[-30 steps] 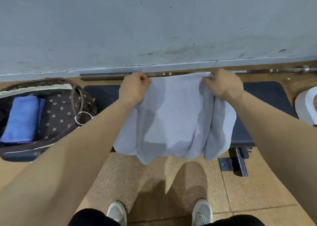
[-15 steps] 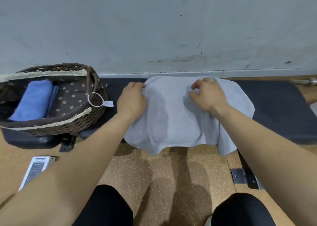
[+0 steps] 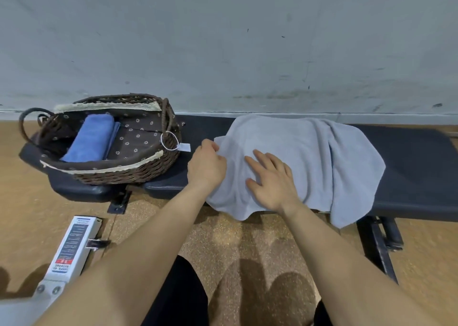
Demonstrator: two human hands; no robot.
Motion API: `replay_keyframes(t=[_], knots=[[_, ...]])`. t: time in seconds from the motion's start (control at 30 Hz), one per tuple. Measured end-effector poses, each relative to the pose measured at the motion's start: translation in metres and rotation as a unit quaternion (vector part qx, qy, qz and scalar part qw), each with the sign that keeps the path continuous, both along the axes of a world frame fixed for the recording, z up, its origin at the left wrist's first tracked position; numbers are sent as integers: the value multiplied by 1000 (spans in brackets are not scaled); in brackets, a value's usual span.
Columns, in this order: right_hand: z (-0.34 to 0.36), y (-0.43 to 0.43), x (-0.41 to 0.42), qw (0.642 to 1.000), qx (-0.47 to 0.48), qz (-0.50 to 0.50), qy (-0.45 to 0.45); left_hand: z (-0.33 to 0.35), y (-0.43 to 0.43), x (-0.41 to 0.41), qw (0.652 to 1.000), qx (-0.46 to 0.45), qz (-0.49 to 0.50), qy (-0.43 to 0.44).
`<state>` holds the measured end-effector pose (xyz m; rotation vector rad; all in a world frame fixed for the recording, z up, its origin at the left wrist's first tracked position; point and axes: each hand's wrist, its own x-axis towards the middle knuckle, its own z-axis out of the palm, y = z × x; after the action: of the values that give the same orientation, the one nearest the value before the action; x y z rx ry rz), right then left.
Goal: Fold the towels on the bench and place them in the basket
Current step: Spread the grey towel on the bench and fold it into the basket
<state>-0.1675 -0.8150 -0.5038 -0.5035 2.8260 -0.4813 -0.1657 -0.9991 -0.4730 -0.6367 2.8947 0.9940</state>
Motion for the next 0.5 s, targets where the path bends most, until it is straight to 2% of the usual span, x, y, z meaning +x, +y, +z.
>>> replay_keyframes(t=[0.23,0.4,0.5], knots=[[-8,-3,-2,999,31,3,24,8,11,-29,983,159,32,81],[-9,-3,-3,999,32,10,30,15,5,-51,986,78,39,142],[-10,-2,-2,999,24,13,31,17,-6,-65,992,10,30,123]])
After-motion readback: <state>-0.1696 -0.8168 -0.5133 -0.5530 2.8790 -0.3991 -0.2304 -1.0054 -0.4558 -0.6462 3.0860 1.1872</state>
